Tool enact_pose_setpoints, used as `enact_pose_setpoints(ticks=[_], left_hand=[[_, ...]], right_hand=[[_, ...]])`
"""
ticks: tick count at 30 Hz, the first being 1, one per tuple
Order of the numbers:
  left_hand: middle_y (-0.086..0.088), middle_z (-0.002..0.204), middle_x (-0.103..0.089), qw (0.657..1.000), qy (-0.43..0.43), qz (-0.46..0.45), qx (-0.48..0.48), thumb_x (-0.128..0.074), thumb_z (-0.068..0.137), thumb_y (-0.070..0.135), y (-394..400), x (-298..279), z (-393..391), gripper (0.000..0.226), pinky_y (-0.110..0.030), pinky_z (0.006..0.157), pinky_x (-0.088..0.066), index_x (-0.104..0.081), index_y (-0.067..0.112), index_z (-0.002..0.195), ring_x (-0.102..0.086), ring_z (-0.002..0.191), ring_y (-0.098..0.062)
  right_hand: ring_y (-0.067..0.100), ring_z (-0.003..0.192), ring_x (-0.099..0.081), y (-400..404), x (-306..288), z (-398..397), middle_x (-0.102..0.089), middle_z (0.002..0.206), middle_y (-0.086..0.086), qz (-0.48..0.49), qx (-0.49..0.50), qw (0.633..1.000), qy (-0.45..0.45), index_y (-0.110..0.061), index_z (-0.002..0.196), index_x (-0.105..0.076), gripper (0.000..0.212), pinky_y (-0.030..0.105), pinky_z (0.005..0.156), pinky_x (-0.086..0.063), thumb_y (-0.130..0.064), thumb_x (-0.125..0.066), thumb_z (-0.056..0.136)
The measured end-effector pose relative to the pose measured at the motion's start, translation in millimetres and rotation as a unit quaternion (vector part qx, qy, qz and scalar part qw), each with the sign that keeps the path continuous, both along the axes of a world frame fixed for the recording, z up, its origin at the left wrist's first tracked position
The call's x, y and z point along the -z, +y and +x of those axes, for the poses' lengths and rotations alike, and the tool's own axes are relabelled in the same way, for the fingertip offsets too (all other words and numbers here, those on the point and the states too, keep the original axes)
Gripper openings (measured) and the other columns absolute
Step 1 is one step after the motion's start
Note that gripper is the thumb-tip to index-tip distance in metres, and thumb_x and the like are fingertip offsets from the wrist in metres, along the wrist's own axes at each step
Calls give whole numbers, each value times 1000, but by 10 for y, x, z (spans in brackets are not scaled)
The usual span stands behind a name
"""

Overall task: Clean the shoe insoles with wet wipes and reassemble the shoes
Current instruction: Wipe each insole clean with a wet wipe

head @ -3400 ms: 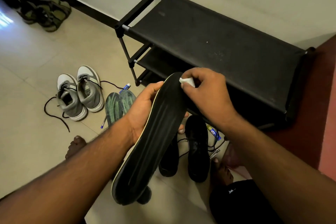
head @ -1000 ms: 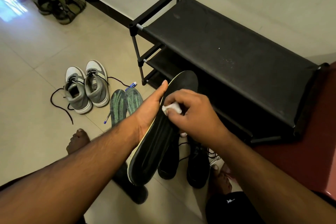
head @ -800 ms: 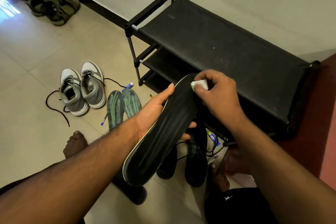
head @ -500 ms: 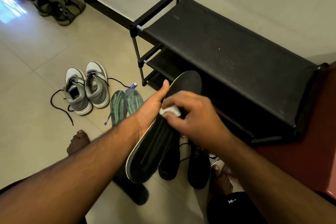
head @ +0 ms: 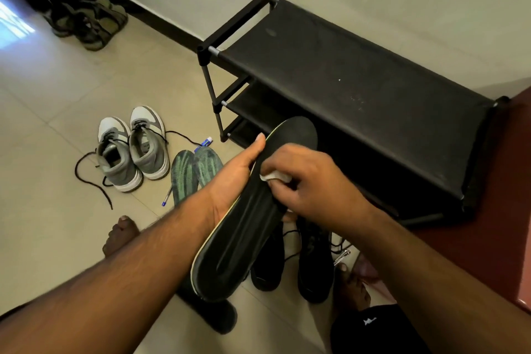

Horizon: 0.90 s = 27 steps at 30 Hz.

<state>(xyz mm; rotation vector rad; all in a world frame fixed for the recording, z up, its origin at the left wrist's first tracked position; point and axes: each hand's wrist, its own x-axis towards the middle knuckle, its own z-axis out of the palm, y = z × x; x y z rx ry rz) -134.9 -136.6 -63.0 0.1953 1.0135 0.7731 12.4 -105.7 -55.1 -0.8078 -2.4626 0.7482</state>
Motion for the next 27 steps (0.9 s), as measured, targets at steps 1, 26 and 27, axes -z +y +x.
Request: enact_pose_setpoints(ticks=[1,26,27], left_hand=[[-25,92,-69,1000,-1,-1,9,-44,92,64,-9,-2,3,69,-52,69,-58,-78,4,89,-69,75,-35],[-23,98,-72,999,-2,12,47,-43,86,64,41,-73,-137,66,-61,73,-51,-81,9,89,-71,79,-36],[-22,95,-73,1000,1,16,27,-43,88,63,50,-79,-153,65,-62,73,-50,-81,11,87,-71,75,-35]], right_hand=[[17,84,-62,75,14,47,-65,89,3,20,18,1000,-14,-9,92,-69,16,30,75,-51,-7,-61,78],[18,84,-65,221,-76,190,-68,90,-2,51,-22,996,-71,-17,91,-73,18,34,74,-53,-12,-63,77],[14,85,-65,192,-71,177,-68,90,-4,11,-38,996,-77,-19,92,-73,17,36,74,-54,-13,-63,79]])
